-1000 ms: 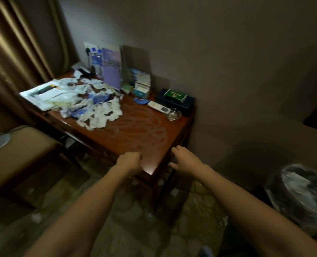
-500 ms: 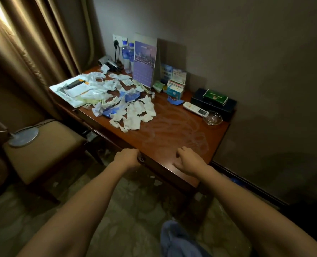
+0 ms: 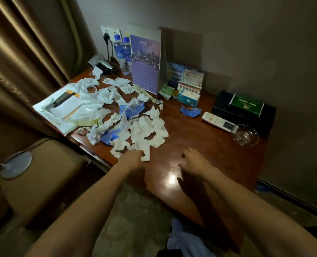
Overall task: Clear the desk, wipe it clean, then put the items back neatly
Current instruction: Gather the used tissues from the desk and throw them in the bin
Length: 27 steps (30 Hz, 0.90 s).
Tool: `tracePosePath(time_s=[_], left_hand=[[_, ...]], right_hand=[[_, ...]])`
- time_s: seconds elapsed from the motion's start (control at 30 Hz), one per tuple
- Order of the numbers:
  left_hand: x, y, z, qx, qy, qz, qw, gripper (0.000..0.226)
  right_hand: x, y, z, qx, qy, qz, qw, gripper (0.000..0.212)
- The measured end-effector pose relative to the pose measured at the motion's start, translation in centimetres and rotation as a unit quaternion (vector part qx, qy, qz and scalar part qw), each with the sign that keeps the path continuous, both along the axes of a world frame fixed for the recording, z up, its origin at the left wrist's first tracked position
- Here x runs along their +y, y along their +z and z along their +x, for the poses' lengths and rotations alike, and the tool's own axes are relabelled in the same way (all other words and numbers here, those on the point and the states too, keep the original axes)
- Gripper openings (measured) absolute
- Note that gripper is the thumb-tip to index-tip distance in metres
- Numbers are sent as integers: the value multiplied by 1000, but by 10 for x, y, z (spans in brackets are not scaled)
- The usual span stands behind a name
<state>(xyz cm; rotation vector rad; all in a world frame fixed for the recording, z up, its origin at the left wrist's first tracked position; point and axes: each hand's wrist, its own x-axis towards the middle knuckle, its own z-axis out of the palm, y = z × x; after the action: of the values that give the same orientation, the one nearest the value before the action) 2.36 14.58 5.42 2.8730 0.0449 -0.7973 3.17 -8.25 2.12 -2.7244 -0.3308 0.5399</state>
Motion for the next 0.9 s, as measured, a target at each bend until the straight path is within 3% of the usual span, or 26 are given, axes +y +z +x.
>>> tracePosePath(time_s=[0.23,0.43,0.63,0.77,0.9], left_hand=[[18,-15,74,-1,-33,11,999,60],[16,-32,150,-33,-106,-9,994,74],[0,-51,243,-13,-192,-42,980,80],[-3,-68,277,-3,-179,-82,980,79],[2,-85,293,0,-169,-46,984,82]], right_hand=[[23,0,75,17,-26,9,999,34],[20,-9,125,39,-128,15,991,33],[13,-16,184,41,-280,18,959,47],[20,-30,222,15,-340,31,940,58],[29,-44,244,31,-412,33,910,68]])
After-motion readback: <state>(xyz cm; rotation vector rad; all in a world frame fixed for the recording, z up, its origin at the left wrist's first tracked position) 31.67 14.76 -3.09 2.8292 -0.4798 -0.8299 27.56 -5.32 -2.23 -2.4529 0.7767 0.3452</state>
